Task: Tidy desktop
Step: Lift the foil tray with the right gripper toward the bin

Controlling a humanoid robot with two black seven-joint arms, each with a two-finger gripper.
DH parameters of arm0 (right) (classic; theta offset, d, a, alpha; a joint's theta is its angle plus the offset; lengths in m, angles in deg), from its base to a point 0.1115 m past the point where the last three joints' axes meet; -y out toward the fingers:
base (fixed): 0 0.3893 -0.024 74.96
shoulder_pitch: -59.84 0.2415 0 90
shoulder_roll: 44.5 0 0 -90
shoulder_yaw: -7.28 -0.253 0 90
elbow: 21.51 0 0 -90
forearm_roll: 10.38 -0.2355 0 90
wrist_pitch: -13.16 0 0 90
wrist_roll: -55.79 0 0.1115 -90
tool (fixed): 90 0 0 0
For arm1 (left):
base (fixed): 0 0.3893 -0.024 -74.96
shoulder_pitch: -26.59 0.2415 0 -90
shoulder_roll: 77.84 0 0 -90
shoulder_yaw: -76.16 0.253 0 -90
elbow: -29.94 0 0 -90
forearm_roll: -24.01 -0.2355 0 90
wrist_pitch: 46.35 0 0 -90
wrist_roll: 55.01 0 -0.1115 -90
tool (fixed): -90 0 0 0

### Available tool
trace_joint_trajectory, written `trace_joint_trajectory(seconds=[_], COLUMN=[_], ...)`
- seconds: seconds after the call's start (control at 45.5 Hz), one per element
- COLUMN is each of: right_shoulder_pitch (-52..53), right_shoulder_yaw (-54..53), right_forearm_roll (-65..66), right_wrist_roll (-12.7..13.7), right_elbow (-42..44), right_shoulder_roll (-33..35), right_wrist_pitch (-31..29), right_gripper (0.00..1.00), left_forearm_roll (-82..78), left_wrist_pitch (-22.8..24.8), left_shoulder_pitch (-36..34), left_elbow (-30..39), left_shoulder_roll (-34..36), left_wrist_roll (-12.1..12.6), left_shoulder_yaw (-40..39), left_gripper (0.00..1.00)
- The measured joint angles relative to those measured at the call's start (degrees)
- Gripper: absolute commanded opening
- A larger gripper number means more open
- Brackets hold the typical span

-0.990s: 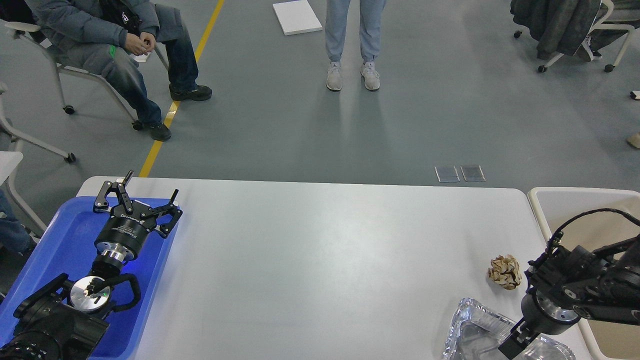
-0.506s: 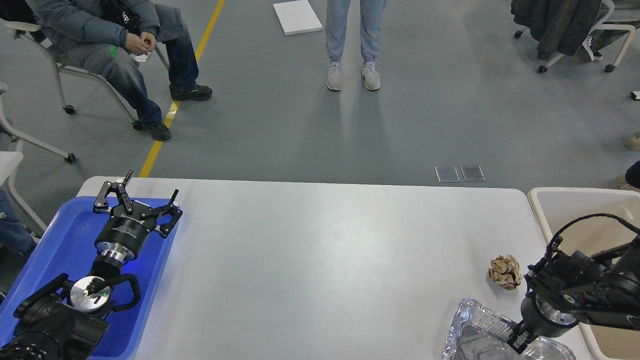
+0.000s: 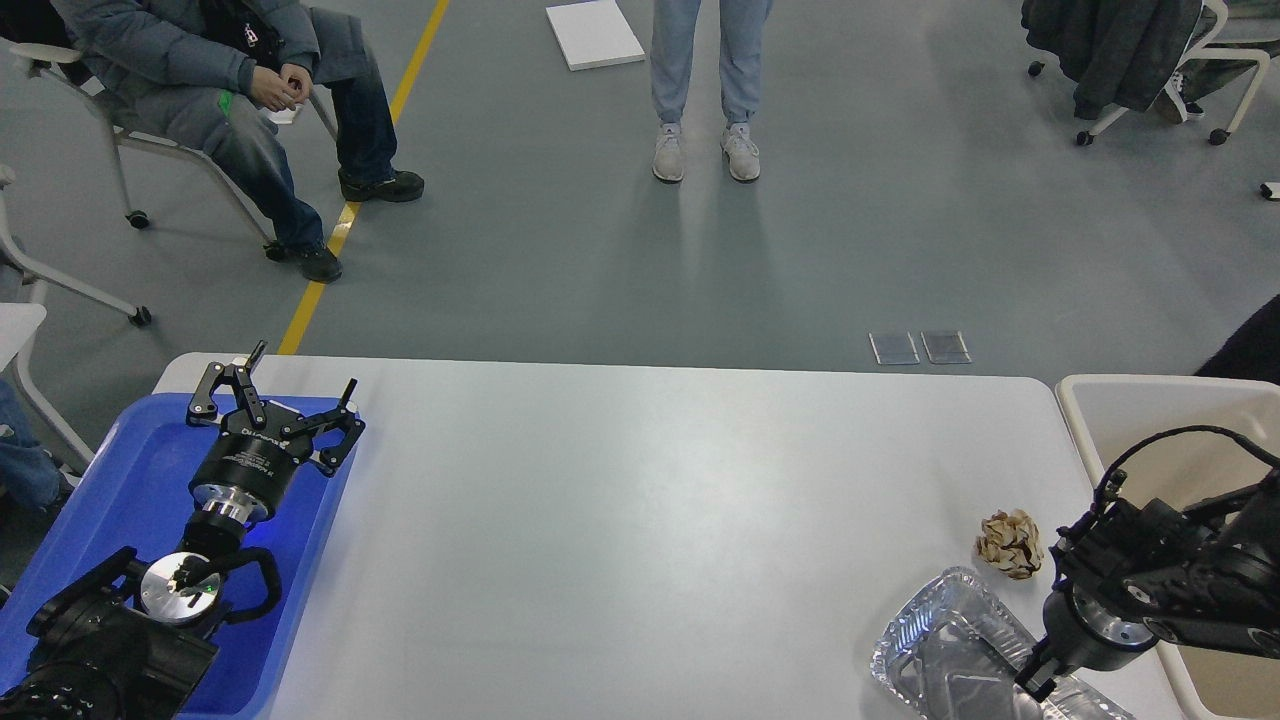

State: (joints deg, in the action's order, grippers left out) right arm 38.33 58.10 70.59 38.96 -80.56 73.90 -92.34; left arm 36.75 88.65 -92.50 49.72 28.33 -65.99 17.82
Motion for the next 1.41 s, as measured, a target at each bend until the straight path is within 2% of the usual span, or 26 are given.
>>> trace_joint_trajectory(seconds=[0.308,0.528,0.968,1.166,1.408], right_shoulder_pitch=[1.64,7.49,26.07,34.43,43.57], right_shoulder_yaw=[0.15,2.48,13.68,16.38,17.20], right_forearm_roll=[-0.47,-0.92,-5.54,-9.07,-13.42], right_wrist_roll=[-1.65,-3.38,-9.72,-12.03,-14.83], right_elbow=[-0.40,-3.50,-16.05,-19.56,-22.03], right_shoulder_roll=[0.25,2.33,5.04,5.23,4.88], right_wrist_pitch=[0.14,-0.08,-1.17,-4.45,-11.21], right_gripper=[0.00,0.00,0.00,0.00,0.00], left_forearm_roll=[0.00,0.00,-0.03,-0.04,-0.03], left_wrist_pitch=[0.00,0.00,0.00,0.00,0.00], left_shoulder_pitch=[0.00,0.00,0.00,0.00,0.00], left_elbow=[0.00,0.00,0.00,0.00,0.00], left_shoulder_roll=[0.00,0.00,0.00,0.00,0.00], left_wrist_roll=[0.00,0.00,0.00,0.01,0.08], left_shoulder_yaw=[0.00,0.00,0.04,0.05,0.05], left_gripper=[1.00,1.00,1.00,1.00,1.00])
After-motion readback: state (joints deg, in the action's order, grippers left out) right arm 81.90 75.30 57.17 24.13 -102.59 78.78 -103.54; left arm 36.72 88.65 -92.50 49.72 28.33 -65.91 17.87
